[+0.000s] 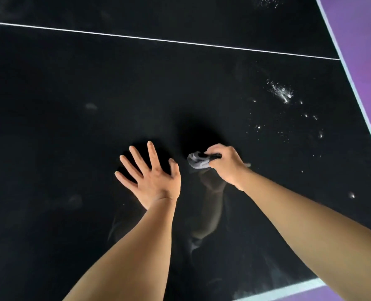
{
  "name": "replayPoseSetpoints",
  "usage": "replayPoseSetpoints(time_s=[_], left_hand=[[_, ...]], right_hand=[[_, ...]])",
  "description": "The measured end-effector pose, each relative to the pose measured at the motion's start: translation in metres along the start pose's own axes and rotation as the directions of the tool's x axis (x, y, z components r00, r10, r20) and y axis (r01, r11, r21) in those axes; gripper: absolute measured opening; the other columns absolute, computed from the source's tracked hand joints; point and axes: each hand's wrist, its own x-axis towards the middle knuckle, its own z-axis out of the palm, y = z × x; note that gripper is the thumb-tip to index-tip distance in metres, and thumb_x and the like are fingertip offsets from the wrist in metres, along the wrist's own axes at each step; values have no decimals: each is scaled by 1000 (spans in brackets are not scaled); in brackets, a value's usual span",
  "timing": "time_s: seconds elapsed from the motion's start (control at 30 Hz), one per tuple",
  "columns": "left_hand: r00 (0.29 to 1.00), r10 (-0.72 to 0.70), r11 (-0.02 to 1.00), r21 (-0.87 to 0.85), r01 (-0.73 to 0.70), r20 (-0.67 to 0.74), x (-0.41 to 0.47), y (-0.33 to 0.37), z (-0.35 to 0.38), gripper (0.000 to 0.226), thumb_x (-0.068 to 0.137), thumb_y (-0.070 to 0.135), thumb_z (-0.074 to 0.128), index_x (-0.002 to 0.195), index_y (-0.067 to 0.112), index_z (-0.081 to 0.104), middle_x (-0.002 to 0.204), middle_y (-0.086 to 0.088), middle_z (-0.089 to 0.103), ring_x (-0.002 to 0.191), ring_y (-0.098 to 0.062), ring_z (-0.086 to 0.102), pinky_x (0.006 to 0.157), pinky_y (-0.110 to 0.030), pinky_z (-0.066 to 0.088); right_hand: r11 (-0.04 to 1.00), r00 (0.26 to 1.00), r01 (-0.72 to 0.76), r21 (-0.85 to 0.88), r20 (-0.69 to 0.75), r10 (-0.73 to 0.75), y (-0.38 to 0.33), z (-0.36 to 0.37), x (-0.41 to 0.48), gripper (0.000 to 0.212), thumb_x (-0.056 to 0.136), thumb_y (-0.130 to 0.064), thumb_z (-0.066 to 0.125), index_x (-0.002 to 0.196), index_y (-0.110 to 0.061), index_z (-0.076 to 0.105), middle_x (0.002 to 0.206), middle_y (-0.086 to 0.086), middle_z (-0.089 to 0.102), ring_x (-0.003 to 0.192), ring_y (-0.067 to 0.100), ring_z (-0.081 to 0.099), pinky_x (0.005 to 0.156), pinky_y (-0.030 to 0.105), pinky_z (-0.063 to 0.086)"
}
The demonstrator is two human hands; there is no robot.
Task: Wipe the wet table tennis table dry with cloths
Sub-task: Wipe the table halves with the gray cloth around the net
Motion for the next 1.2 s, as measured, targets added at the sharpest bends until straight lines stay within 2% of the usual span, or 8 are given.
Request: replayPoseSetpoints(time_s=[0.23, 0.33, 0.4, 0.5, 0.67, 0.8, 0.9, 1.2], left_hand=[[983, 80, 952, -304, -26, 166, -3, -13, -33, 65, 93, 55, 39, 155, 43, 25, 170, 0, -3, 154, -27, -18, 119, -54, -18], [945, 151, 609, -780, 144, 292, 0, -46, -79, 41, 99, 35, 50, 140, 34, 56, 158, 10, 39, 153, -13, 19, 127, -44, 5], [975, 80, 392, -906, 159, 206, -12, -94, -113, 34, 99, 23, 54, 131, 28, 64, 136, 16, 60, 130, -5, 51, 117, -31, 35], [982, -165, 497, -853, 162, 91, -38, -192, -135, 34, 94, 24, 54, 124, 37, 65, 127, 14, 65, 120, -10, 59, 108, -32, 44], [948, -316, 790, -562, 246, -28, -88, -308, -109, 52, 92, 14, 59, 143, 22, 53, 154, -5, 44, 147, -25, 32, 122, -48, 24], [978, -201, 930, -304, 208, 56, -130, -332, -86, 70, 97, 29, 57, 158, 35, 22, 170, -1, 3, 155, -21, -5, 124, -43, -1], [985, -131, 962, -225, 153, 108, -133, -342, -76, 71, 102, 42, 43, 158, 44, 0, 168, 5, -16, 153, -17, -21, 123, -39, -12], [977, -183, 918, -338, 210, 110, -128, -325, -86, 70, 95, 24, 52, 158, 33, 23, 170, -5, -1, 155, -24, -11, 125, -43, -4]], right_hand=[[994, 992, -65, -87, 105, 74, 62, 75, -158, 38, 67, -8, 61, 73, -43, 73, 86, -15, 66, 84, 8, 64, 77, 26, 48], [981, 924, -51, -187, 364, 118, 58, 97, -220, 43, 66, -11, 55, 95, -31, 80, 91, -17, 65, 85, 2, 63, 79, 17, 45], [957, 763, -64, -283, 604, 230, 32, 102, -248, 38, 69, -10, 56, 97, -24, 77, 80, -13, 62, 69, 4, 58, 66, 18, 44], [933, 601, -13, -361, 742, 295, -24, 101, -249, 31, 70, -5, 55, 84, -25, 74, 60, 8, 60, 49, 21, 51, 45, 27, 41], [987, 969, 110, -114, 232, -81, -105, 110, -160, 20, 74, -15, 62, 87, -23, 75, 68, 1, 66, 61, 15, 56, 56, 26, 41], [929, 981, 181, -322, -10, -194, -122, 128, -72, 21, 88, -19, 54, 96, -27, 72, 80, 0, 69, 66, 18, 61, 52, 26, 44], [914, 989, 102, -393, -58, -135, -98, 157, -59, 38, 91, -16, 52, 121, -35, 66, 114, -4, 59, 106, 23, 56, 85, 34, 48], [877, 900, 339, -341, 390, -196, 1, 215, -257, 48, 87, -6, 58, 122, -36, 70, 123, -10, 56, 113, 16, 49, 104, 31, 37]])
